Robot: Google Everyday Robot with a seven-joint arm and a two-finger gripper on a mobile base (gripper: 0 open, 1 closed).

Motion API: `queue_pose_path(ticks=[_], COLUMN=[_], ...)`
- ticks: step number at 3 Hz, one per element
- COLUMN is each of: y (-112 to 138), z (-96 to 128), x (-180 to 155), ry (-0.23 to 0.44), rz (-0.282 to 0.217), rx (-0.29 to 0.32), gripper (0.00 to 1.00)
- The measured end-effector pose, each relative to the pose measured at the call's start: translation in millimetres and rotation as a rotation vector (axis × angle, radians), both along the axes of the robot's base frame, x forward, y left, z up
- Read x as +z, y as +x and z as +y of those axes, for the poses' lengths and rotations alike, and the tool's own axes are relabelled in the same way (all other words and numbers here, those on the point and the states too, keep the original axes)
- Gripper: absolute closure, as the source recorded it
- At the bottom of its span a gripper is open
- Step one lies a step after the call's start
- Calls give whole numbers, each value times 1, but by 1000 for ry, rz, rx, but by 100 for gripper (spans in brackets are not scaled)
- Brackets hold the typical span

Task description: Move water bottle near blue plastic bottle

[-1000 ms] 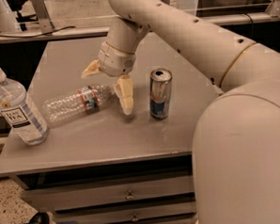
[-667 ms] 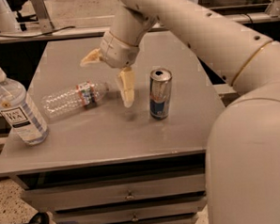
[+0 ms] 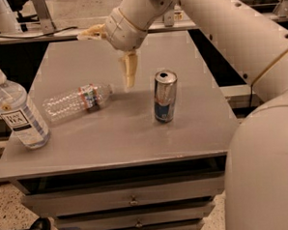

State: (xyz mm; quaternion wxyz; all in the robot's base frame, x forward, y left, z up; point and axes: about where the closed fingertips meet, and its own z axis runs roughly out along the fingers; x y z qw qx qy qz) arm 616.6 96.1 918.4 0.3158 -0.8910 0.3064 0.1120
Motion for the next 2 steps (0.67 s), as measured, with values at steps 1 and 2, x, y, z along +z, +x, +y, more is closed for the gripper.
queue_pose_path(ticks=[1, 2], y=[14, 14], z=[-7, -7], x=[19, 20], ry=[58, 60], rz=[-61, -64], rx=[0, 1], gripper=[0, 0])
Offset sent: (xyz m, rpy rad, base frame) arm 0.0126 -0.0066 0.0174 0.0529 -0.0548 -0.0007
